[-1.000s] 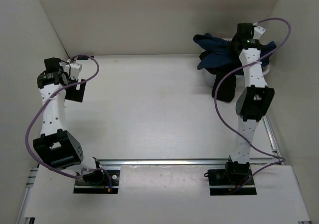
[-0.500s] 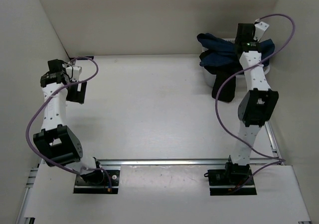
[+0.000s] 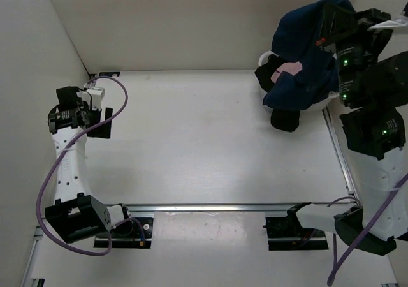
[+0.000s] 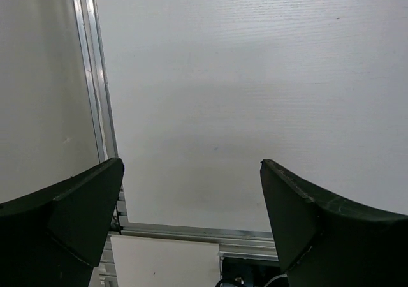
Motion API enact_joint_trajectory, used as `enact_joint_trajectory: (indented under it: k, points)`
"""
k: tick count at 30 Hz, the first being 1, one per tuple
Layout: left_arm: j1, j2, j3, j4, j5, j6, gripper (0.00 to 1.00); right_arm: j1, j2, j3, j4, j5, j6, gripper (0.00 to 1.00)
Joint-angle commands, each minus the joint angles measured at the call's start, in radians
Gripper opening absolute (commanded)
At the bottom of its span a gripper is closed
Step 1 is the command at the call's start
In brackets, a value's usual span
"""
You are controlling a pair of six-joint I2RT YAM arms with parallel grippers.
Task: Fold and stack the trousers
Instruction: Grab the trousers from the pile
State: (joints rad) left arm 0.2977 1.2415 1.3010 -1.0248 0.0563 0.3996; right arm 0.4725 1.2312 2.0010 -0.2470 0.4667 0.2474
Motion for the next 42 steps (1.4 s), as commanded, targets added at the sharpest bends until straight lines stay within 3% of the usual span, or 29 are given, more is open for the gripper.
enact_joint_trajectory:
  k: [1, 3, 4, 5, 6, 7, 9, 10, 11, 13, 14, 17, 22, 25, 27, 29, 30, 34, 36, 42]
  points:
    - [0.0, -0.022, 0.055, 0.009, 0.028, -0.033, 1.0, 0.018, 0.098, -0.002, 0.188, -0.417, 0.159, 0.0]
    - [0.0, -0.031, 0.092, 0.009, -0.001, -0.056, 1.0, 0.06, 0.24, 0.106, 0.19, -0.555, 0.304, 0.0]
    - [0.0, -0.031, 0.105, 0.009, -0.018, -0.068, 1.0, 0.102, 0.305, 0.173, 0.092, -0.586, 0.305, 0.0]
    - [0.0, -0.031, 0.119, 0.009, -0.036, -0.079, 1.0, 0.23, 0.38, 0.261, 0.007, -0.554, 0.218, 0.0]
    - [0.014, -0.031, 0.13, 0.02, -0.076, -0.094, 1.0, 0.3, 0.545, 0.461, -0.076, -0.533, 0.164, 0.0]
    - [0.023, -0.04, 0.151, 0.034, -0.094, -0.094, 1.0, 0.358, 0.63, 0.548, -0.207, -0.533, 0.133, 0.0]
    - [0.067, -0.04, 0.17, 0.054, -0.14, -0.117, 1.0, 0.437, 0.806, 0.652, -0.308, -0.597, 0.183, 0.0]
    - [0.081, -0.04, 0.182, 0.054, -0.153, -0.117, 1.0, 0.437, 0.826, 0.607, -0.349, -0.614, 0.226, 0.08]
    - [0.092, -0.05, 0.182, 0.066, -0.153, -0.117, 1.0, 0.437, 0.814, 0.548, -0.35, -0.628, 0.245, 0.49]
    - [0.101, -0.05, 0.182, 0.066, -0.153, -0.087, 1.0, 0.437, 0.74, 0.407, -0.395, -0.535, 0.186, 0.78]
    - [0.101, -0.05, 0.182, 0.066, -0.141, -0.087, 1.0, 0.437, 0.708, 0.368, -0.396, -0.501, 0.15, 0.99]
    - [0.101, -0.059, 0.163, 0.066, -0.101, -0.068, 1.0, 0.437, 0.569, 0.248, -0.405, -0.424, 0.061, 0.99]
    - [0.029, -0.027, 0.089, 0.052, -0.027, -0.021, 1.0, 0.342, 0.364, -0.028, -0.478, -0.232, 0.094, 0.99]
    - [-0.092, -0.005, 0.012, 0.029, -0.032, -0.002, 1.0, 0.263, 0.22, -0.189, -0.598, -0.067, 0.139, 0.99]
    - [-0.228, 0.006, -0.08, 0.038, -0.096, 0.022, 1.0, 0.209, 0.113, -0.399, -0.674, -0.008, 0.225, 0.99]
    - [-0.369, 0.032, -0.132, 0.068, -0.185, 0.033, 1.0, 0.123, -0.002, -0.557, -0.675, 0.001, 0.318, 0.99]
    - [-0.412, 0.058, -0.167, 0.08, -0.203, 0.033, 1.0, 0.098, -0.04, -0.715, -0.666, 0.001, 0.343, 0.99]
    - [-0.632, 0.143, -0.177, 0.109, -0.245, 0.054, 1.0, -0.047, -0.176, -0.998, -0.54, -0.037, 0.394, 0.99]
    - [-0.725, 0.186, -0.164, 0.155, -0.28, 0.083, 1.0, -0.131, -0.176, -1.059, -0.528, -0.086, 0.424, 0.99]
    - [-0.755, 0.395, -0.164, 0.373, -0.426, 0.119, 1.0, -0.25, -0.17, -1.26, -0.526, -0.114, 0.495, 0.99]
